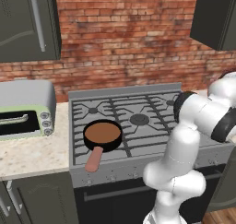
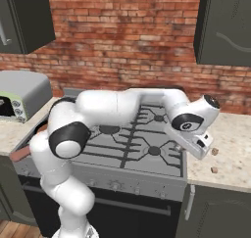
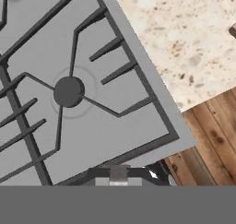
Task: Pick up the sugar cube(s) and place them in the saucepan with hot chocolate.
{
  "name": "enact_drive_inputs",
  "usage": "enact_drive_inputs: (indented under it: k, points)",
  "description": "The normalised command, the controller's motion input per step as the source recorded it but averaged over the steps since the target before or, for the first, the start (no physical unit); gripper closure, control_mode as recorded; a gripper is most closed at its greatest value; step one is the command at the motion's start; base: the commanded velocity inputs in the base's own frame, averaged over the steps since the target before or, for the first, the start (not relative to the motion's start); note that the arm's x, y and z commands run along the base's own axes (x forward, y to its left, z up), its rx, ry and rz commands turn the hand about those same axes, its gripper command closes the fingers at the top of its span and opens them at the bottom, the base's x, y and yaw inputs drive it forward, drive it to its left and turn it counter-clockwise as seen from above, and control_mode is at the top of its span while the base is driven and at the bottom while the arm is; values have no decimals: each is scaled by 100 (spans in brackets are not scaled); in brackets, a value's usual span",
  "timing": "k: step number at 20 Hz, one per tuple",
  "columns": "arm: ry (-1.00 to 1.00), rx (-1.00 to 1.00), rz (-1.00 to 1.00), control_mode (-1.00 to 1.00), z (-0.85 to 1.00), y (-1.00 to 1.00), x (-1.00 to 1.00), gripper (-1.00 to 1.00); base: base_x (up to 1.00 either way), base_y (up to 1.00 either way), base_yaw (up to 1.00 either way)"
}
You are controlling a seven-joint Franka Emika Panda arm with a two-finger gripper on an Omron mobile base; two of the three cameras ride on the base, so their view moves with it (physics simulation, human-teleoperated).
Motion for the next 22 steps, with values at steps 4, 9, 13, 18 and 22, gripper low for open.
enact_drive_inputs:
  k: [4,9,13,18,22]
  points:
    - [0,-2,0,-100,0,100,-31,100,0,0,0]
    - [0,-3,0,-100,6,100,-18,100,0,0,0]
    - [-1,-3,0,-100,26,100,-3,100,0,0,0]
    - [0,-1,0,-100,47,100,0,100,0,0,0]
    - [0,0,2,-100,50,100,0,100,0,0,0]
